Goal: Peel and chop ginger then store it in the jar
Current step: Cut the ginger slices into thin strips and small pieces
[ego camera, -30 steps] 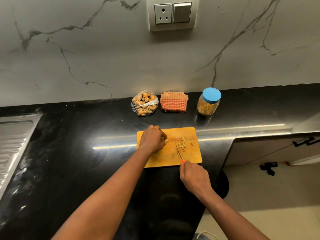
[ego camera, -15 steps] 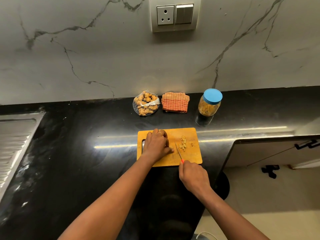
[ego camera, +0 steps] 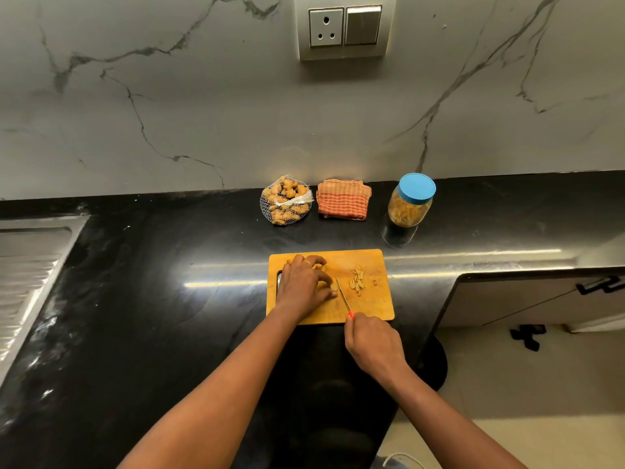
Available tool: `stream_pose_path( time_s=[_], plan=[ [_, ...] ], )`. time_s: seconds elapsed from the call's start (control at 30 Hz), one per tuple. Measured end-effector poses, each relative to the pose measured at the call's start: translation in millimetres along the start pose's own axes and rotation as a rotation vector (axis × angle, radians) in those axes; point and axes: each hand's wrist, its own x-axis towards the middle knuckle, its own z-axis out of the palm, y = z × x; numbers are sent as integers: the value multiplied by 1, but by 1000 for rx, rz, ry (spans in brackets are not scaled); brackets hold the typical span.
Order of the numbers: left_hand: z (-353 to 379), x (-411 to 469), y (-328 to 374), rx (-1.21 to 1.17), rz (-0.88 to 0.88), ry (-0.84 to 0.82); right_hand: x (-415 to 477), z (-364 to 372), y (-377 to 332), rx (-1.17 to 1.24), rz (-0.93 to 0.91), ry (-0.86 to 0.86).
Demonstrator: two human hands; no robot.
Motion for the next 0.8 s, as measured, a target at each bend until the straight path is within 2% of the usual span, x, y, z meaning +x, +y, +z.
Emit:
stream_pose_path(
  time_s=[0.6, 0.8],
  plan=[
    [-5, 4, 2, -22, -3, -55, 6, 0, -10, -103, 3, -39],
    [-9, 4, 6, -10, -6, -62, 11, -2, -11, -49, 20, -83]
  ],
)
